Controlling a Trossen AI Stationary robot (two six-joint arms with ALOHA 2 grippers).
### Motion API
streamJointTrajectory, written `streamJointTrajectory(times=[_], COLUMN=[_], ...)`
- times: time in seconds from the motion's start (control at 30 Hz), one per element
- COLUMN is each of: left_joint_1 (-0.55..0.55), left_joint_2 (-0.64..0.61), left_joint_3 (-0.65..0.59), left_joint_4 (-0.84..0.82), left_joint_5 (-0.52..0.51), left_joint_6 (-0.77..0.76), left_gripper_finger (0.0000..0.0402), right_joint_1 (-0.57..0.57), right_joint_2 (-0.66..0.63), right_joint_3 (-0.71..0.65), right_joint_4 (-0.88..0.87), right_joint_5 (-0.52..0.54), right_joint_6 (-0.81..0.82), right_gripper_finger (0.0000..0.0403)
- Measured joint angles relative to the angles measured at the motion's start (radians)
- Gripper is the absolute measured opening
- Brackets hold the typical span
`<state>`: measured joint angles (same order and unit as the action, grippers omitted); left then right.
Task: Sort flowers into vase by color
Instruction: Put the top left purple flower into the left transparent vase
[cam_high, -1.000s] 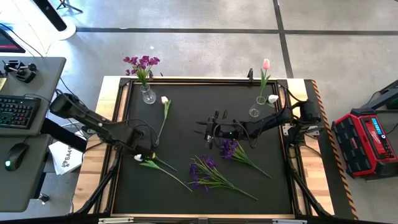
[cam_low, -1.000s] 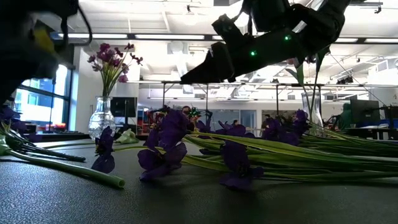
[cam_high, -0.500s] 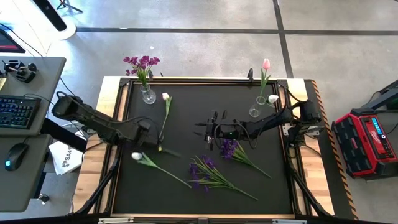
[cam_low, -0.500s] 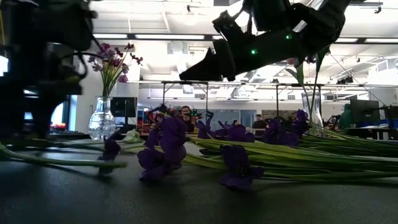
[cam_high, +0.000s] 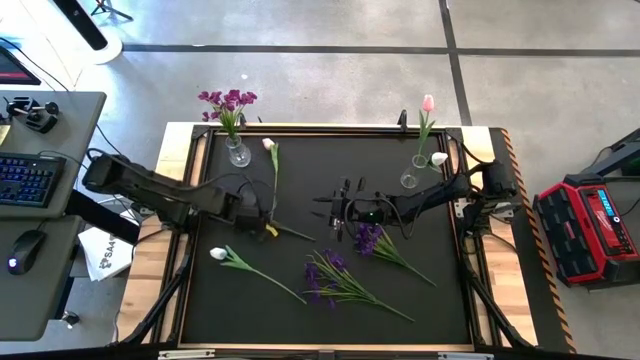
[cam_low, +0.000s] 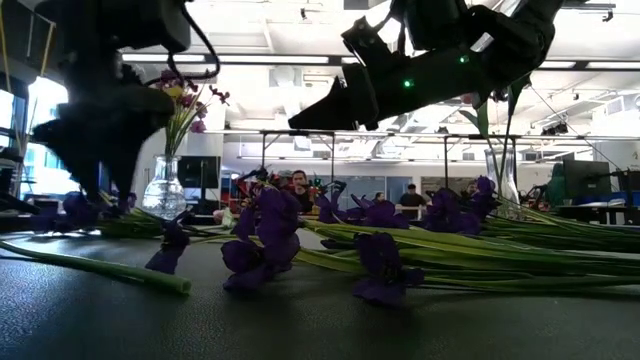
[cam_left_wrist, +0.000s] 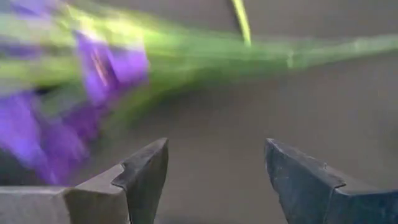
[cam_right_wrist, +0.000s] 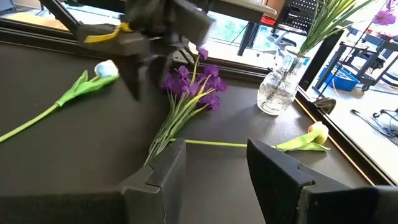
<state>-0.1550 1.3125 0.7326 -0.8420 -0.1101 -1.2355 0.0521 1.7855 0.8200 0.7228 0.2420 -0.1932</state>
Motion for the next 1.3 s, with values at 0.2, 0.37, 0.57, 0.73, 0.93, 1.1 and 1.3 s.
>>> streamJointTrajectory(times=[0.2,0.37,0.57,0.73,0.93,1.1,1.3], left_joint_1=[-0.039,0.026,0.097,0.095,0.095,0.071,0.020], left_joint_2=[0.047,0.115,0.142,0.074,-0.007,-0.020,0.001], left_joint_3=[-0.018,-0.083,-0.096,-0.045,-0.027,-0.030,-0.037], left_joint_4=[-0.024,-0.027,-0.217,-0.376,-0.351,-0.229,-0.030], left_joint_5=[-0.023,-0.094,-0.283,-0.474,-0.401,-0.305,-0.271], left_joint_6=[-0.028,0.024,0.078,-0.009,-0.075,-0.184,-0.307], left_gripper_finger=[0.0252,0.0252,0.0252,0.0249,0.0246,0.0246,0.0246], right_joint_1=[0.000,0.000,-0.006,-0.006,-0.006,-0.006,-0.006], right_joint_2=[0.000,0.000,0.000,0.000,0.000,0.000,0.000], right_joint_3=[0.000,0.000,0.000,0.000,0.000,0.000,0.000], right_joint_4=[-0.001,-0.003,0.000,0.004,0.006,0.005,0.000], right_joint_5=[-0.006,-0.007,-0.007,-0.007,-0.007,-0.007,-0.007], right_joint_6=[0.013,0.012,0.013,0.020,0.039,0.039,0.038], right_gripper_finger=[0.0154,0.0154,0.0154,0.0154,0.0154,0.0154,0.0154])
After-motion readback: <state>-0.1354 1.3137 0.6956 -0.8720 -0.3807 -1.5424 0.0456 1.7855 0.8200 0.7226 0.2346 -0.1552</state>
